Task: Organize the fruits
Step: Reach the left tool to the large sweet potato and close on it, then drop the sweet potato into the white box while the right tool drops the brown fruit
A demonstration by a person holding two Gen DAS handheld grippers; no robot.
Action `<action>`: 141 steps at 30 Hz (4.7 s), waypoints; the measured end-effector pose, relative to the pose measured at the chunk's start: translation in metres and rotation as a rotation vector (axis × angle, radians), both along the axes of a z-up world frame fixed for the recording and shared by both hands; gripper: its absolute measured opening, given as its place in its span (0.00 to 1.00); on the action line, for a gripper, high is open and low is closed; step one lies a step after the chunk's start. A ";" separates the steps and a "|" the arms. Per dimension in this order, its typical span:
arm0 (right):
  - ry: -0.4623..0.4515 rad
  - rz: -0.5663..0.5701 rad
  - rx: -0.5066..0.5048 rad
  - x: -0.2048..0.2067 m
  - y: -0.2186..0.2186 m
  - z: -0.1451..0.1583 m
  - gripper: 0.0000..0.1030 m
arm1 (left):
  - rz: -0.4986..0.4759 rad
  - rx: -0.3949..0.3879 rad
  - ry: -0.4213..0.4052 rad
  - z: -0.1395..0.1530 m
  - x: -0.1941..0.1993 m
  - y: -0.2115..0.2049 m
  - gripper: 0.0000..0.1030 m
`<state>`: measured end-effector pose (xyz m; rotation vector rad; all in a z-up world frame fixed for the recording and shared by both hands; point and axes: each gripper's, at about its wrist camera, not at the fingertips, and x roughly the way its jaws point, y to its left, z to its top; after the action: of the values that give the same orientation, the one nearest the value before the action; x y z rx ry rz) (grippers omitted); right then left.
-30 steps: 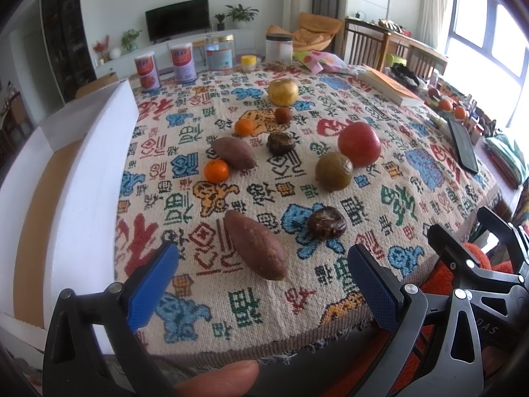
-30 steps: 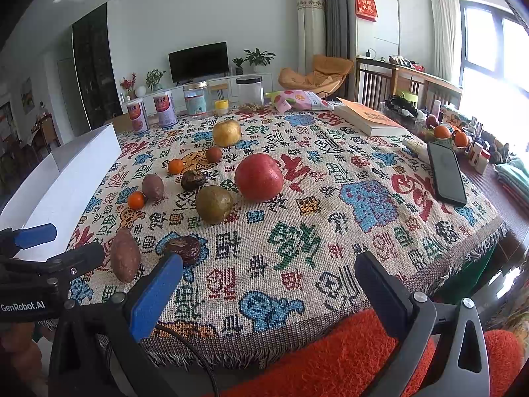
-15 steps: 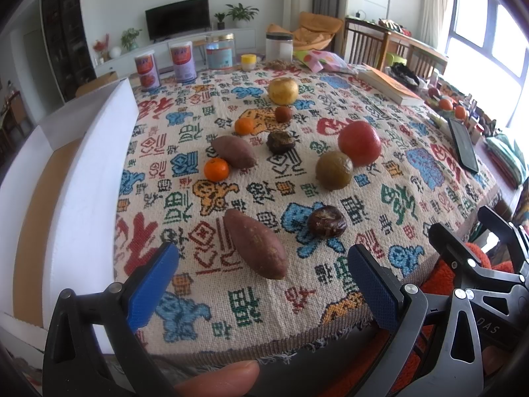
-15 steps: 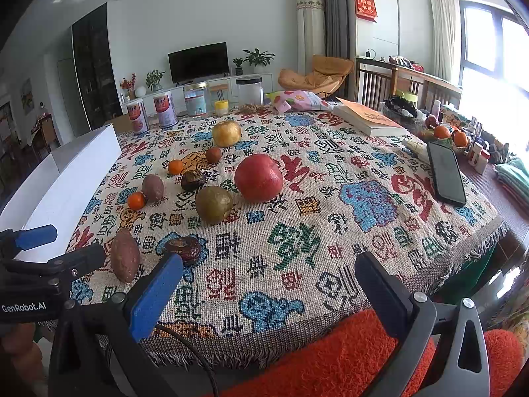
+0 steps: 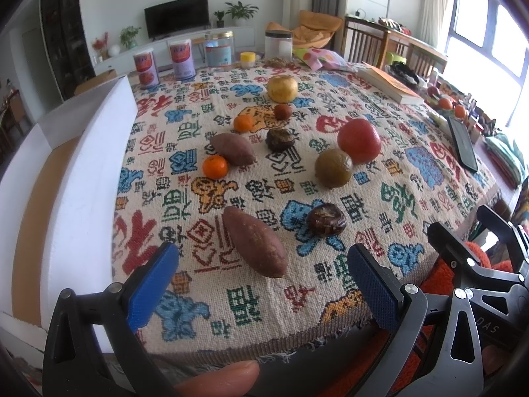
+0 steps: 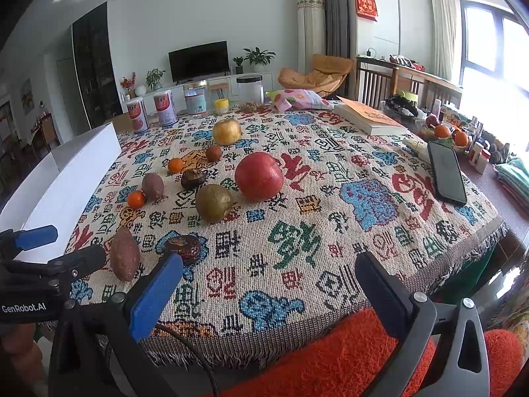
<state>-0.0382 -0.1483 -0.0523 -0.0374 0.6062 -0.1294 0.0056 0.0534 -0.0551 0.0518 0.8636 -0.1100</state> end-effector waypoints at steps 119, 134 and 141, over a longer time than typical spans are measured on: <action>0.430 0.331 0.170 0.124 0.053 -0.055 0.44 | -0.037 -0.354 0.210 -0.001 0.040 0.092 0.40; 0.390 0.875 0.234 0.098 0.264 0.031 0.44 | 0.424 -0.301 0.087 0.041 0.006 0.277 0.41; 0.449 0.954 0.128 0.098 0.345 -0.008 0.45 | 0.556 -0.227 0.159 -0.010 -0.005 0.311 0.41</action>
<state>0.0593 0.1968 -0.0602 -0.2309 0.9837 0.8623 0.0010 0.3649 -0.0646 -0.4133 0.9908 0.3131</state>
